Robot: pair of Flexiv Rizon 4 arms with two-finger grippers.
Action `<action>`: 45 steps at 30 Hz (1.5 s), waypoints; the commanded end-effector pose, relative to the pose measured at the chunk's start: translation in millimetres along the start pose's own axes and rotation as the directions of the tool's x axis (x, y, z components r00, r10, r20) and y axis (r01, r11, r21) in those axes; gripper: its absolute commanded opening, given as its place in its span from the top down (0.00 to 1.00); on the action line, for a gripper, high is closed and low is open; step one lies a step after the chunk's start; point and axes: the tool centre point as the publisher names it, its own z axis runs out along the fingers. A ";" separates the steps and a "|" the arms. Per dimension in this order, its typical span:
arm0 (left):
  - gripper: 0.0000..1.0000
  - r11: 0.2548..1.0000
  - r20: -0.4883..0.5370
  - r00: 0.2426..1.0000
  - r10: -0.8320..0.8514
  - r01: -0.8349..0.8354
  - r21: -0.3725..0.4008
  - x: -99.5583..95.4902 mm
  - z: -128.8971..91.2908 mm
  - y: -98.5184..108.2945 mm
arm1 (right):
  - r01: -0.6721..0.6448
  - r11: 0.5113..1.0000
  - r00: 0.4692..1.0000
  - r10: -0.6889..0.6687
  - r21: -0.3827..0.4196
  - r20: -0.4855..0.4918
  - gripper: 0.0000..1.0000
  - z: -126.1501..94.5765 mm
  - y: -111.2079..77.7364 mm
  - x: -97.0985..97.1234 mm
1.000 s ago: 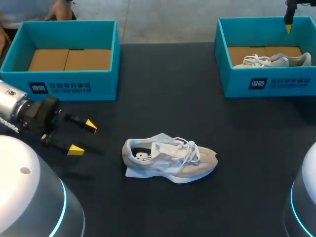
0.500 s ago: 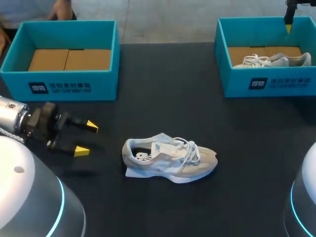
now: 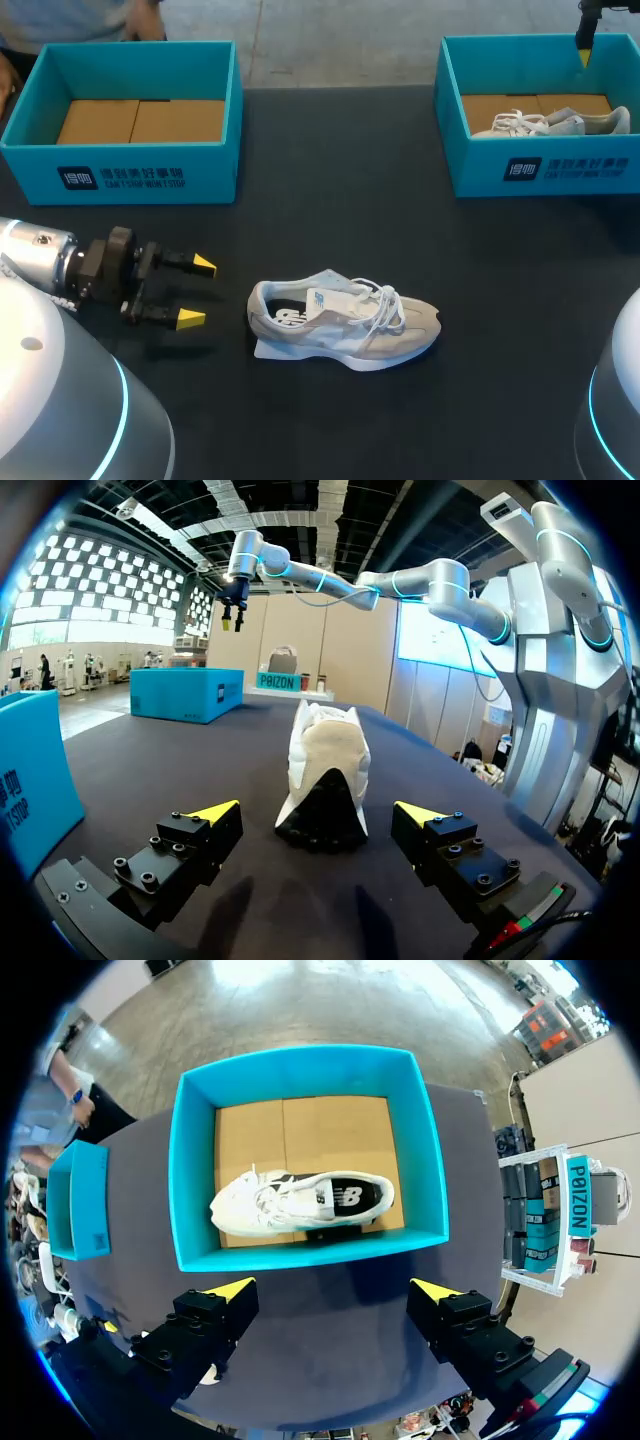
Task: Take the shoe out of the shoebox, open the shoe tongue, remove and reinsert the insole, then place the shoe into the shoebox
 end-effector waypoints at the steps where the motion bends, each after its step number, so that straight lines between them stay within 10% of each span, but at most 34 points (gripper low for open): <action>1: 0.00 1.000 -0.003 1.000 0.003 -0.003 0.005 1.1 5.1 4.9 | -0.001 1.000 1.000 0.001 -0.001 0.001 0.00 0.2 -0.6 0.0; 45: 0.00 0.999 -0.022 0.999 0.041 -0.041 0.017 9.1 55.6 13.5 | -0.001 1.000 1.000 0.001 -0.001 0.001 0.00 0.2 -0.6 0.0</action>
